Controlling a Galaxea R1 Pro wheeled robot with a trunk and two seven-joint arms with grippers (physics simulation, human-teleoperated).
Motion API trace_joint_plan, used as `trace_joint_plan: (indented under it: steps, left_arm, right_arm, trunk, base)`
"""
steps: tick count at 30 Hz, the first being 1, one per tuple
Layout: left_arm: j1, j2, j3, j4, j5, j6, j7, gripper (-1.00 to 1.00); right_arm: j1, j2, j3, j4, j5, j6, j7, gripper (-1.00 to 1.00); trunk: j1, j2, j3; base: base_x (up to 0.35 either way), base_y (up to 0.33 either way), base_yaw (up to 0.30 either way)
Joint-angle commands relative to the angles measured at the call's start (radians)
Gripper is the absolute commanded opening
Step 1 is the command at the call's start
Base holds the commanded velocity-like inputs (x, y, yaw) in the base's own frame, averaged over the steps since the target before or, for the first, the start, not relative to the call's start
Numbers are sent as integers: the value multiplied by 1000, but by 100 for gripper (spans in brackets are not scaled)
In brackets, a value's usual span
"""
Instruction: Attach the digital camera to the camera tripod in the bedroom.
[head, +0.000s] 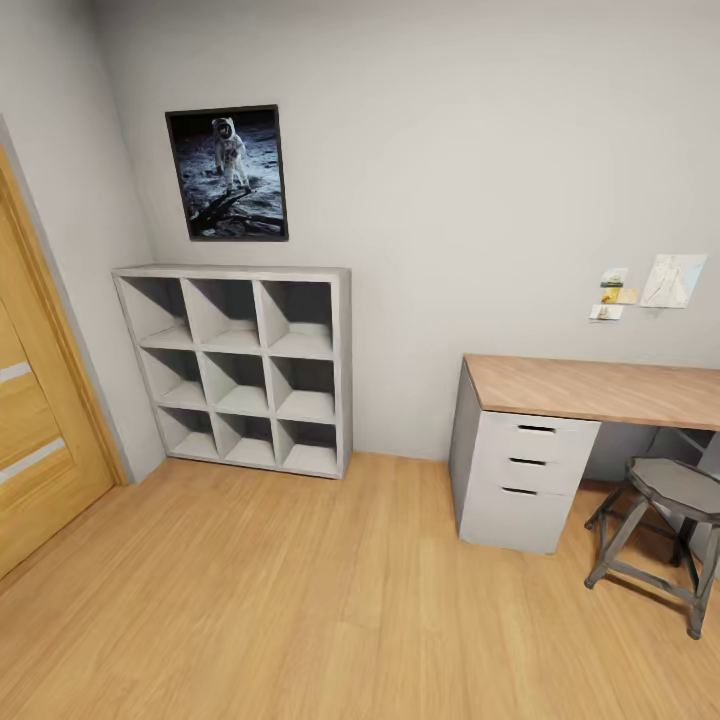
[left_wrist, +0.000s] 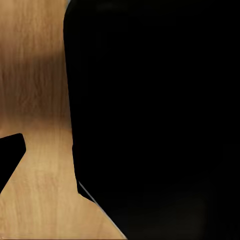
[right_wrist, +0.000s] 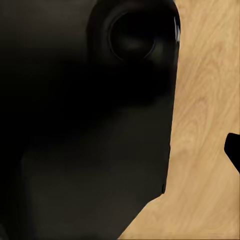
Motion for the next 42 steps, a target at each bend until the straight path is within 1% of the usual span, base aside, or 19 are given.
trace_joint_plan:
  steps: [1,4,7,33,37,42]
  left_arm:
    - [6,6,2,-2,4,-2,-6,100]
    - [16,22,2,-4,4,-2,-8,100]
    - [16,22,2,-4,4,-2,-8,100]
    - [15,21,1,-5,4,-2,-8,100]
    - [-8,32,2,-27,27,-11,-9,100]
    - [-33,36,2,-56,55,-17,-2,100]
  right_arm:
    - [-6,6,4,-6,1,-6,6,100]
    - [-23,22,2,-23,1,-14,13,100]
    - [-39,22,2,-28,1,-14,13,100]
    - [-37,20,2,-26,1,-11,11,100]
    - [-57,4,2,-44,1,-4,-6,100]
    - [-67,-4,2,-66,1,-1,-13,100]
  trunk:
    - [0,0,0]
    - [0,0,0]
    - [0,0,0]
    - [0,0,0]
    - [0,0,0]
    - [0,0,0]
  base:
    - [0,0,0]
    - [0,0,0]
    - [0,0,0]
    - [0,0,0]
    - [0,0,0]
    - [0,0,0]
